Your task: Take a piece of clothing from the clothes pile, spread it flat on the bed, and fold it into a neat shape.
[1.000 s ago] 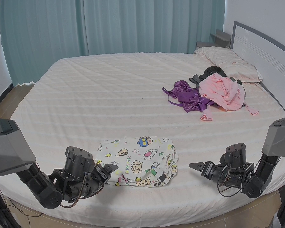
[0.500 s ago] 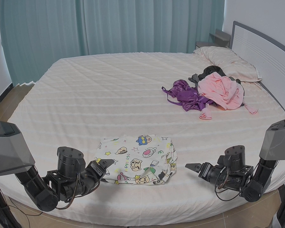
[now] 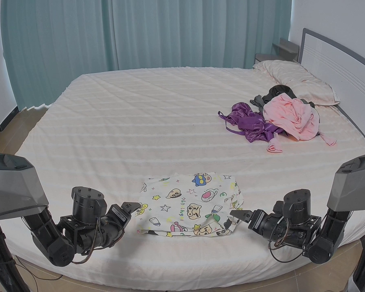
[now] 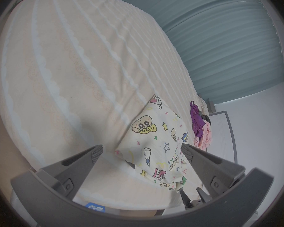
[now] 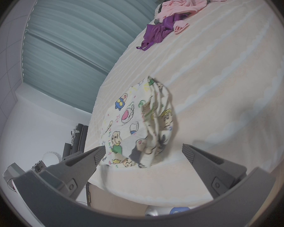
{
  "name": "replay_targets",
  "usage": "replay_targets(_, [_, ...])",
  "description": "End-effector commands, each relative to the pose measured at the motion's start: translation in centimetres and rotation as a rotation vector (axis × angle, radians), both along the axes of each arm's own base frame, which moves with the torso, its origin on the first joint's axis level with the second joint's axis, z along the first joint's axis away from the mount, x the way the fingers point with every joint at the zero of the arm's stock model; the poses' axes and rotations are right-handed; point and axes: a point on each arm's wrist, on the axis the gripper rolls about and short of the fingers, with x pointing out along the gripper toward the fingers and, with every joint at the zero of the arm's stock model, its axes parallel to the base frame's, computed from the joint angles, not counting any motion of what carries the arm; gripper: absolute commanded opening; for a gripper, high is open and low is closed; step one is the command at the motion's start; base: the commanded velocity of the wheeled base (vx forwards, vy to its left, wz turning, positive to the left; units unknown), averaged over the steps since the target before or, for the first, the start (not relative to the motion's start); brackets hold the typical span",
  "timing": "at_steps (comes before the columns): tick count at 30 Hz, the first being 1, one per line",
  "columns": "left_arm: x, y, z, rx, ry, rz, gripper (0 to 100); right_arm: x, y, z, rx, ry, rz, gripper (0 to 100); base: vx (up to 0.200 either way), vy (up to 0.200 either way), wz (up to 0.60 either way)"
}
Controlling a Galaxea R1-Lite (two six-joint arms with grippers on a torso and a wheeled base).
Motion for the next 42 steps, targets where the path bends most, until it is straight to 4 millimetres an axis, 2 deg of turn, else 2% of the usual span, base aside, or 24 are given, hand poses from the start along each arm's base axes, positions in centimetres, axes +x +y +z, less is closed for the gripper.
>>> replay_targets(1, [0.0,0.0,-0.2,-0.019,0.014,-0.003,100,-0.3,0.6,-0.5,-0.004,0.014,0.024,100,0.0,0.0,0.0])
replay_targets(4, [0.0,-0.1,-0.2,-0.069,0.039,-0.027,100,-0.1,0.8,-0.7,-0.001,0.015,0.025,100,0.0,0.0,0.0])
replay_targets(30, [0.1,-0.5,-0.8,-0.057,0.034,-0.039,100,0.6,2.3,-1.7,0.007,0.018,0.06,100,0.0,0.0,0.0])
replay_targets(31, [0.1,-0.5,-0.8,-0.057,0.034,-0.039,100,0.6,2.3,-1.7,0.008,0.017,0.06,0,0.0,0.0,0.0])
replay_targets(42, [0.0,-0.7,-1.0,-0.051,0.024,-0.031,100,0.0,1.3,-1.7,-0.02,0.032,0.022,0,0.0,0.0,0.0])
